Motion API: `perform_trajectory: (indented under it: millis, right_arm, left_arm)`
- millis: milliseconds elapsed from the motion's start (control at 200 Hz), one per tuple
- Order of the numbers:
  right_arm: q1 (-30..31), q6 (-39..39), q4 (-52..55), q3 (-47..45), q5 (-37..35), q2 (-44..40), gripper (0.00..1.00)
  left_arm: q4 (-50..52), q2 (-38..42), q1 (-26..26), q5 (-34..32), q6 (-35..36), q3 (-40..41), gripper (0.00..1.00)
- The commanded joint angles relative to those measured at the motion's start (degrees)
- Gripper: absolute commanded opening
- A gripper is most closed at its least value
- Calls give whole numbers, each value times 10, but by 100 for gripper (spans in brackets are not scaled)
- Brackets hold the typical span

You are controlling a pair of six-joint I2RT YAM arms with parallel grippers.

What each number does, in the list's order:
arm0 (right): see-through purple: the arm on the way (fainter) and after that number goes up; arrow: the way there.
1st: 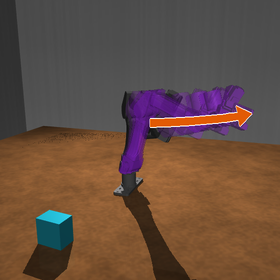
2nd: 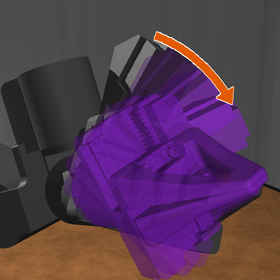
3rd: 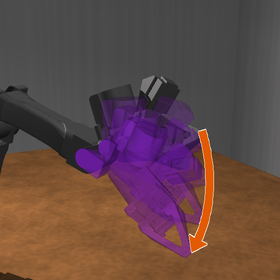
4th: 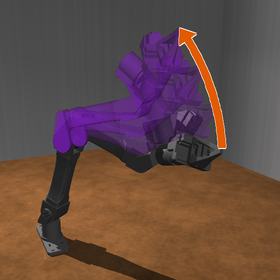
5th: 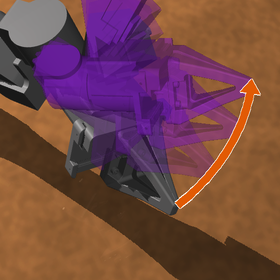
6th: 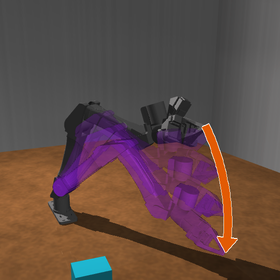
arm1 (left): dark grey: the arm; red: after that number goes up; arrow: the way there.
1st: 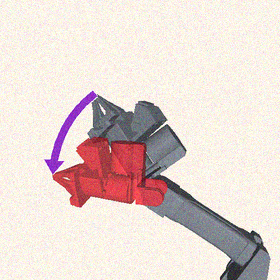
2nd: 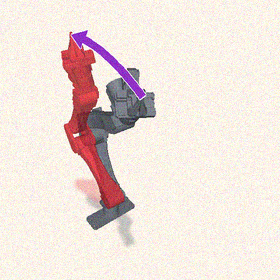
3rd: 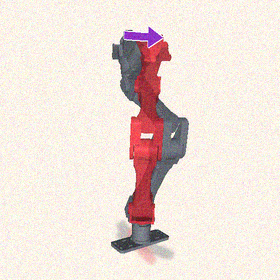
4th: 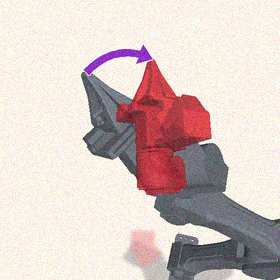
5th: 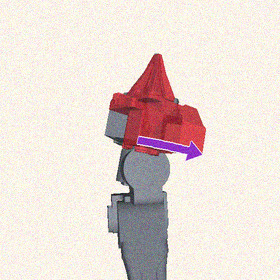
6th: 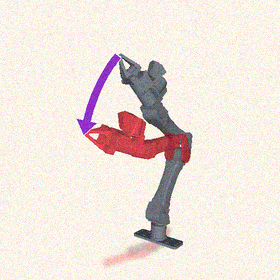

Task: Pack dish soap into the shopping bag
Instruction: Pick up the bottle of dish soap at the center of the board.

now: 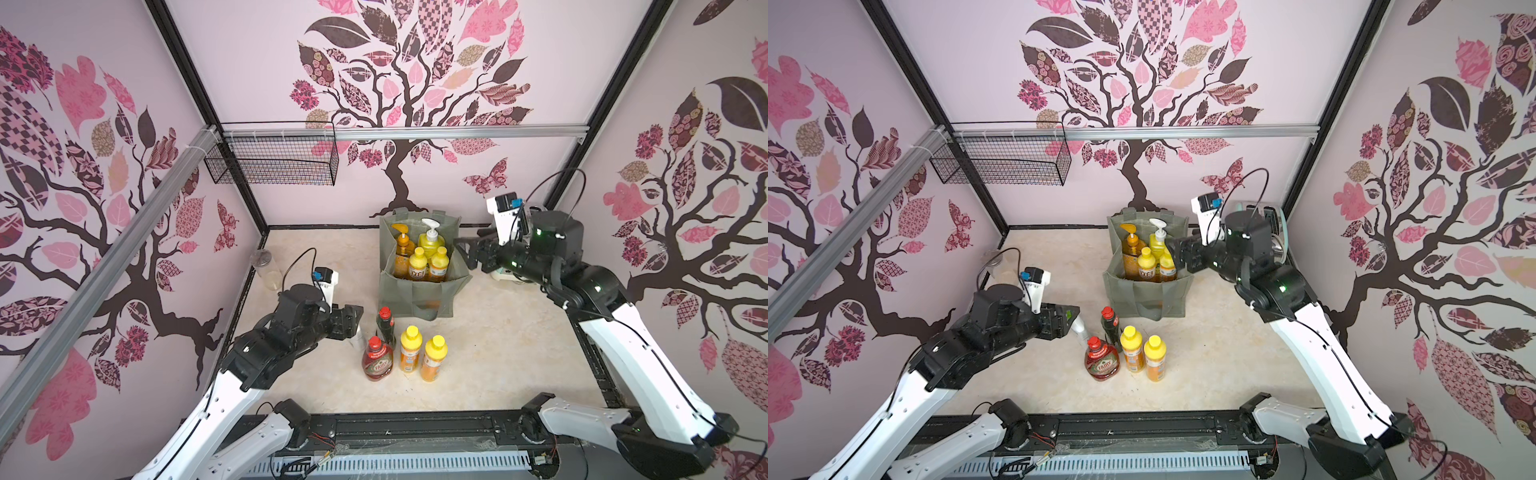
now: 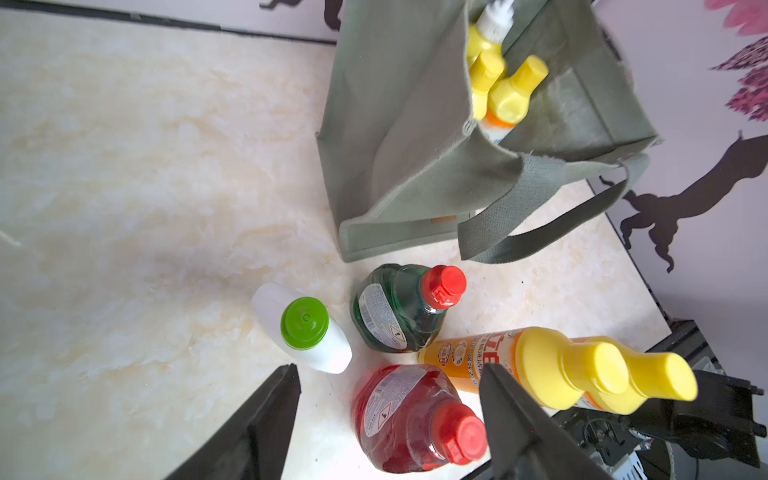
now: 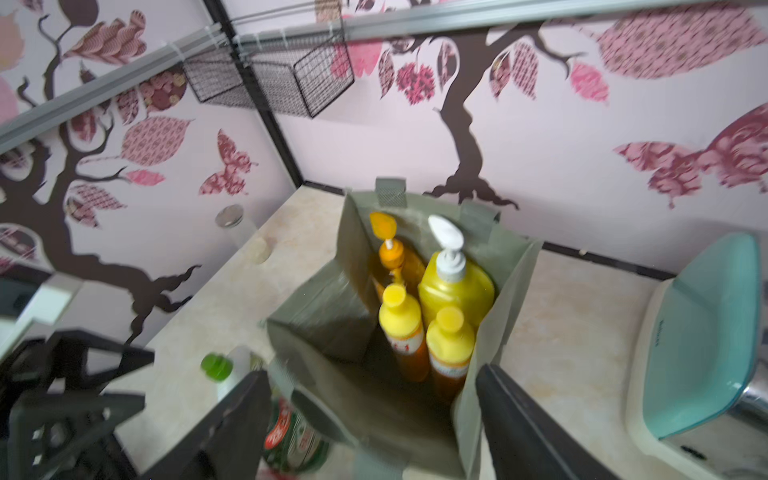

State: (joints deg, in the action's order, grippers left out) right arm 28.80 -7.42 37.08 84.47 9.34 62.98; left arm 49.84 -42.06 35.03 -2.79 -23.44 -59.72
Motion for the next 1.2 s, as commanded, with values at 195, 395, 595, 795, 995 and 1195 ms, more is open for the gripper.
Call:
perform_trajectory:
  millis: [195,395,595,795,995,1195]
  right_arm:
    - [2,0,146,-103,131,-61,73]
    - [56,-7,170,-125,92,-66,69]
    - [99,-20,172,-150,66,-82,67]
    - [226,-54,186,-144,-51,-66,70]
    - [254,-67,191,-138,-92,-49,72]
    - [280,-76,185,-139,-105,-35,73]
  left_arm:
    - [9,66,2,-29,14,19,76]
    - [3,90,1,-17,1,47,76]
    - [14,94,1,-22,5,48,76]
    - [11,86,1,-18,9,52,76]
    - [8,86,2,-14,8,55,76]
    - [13,88,2,-13,9,57,76]
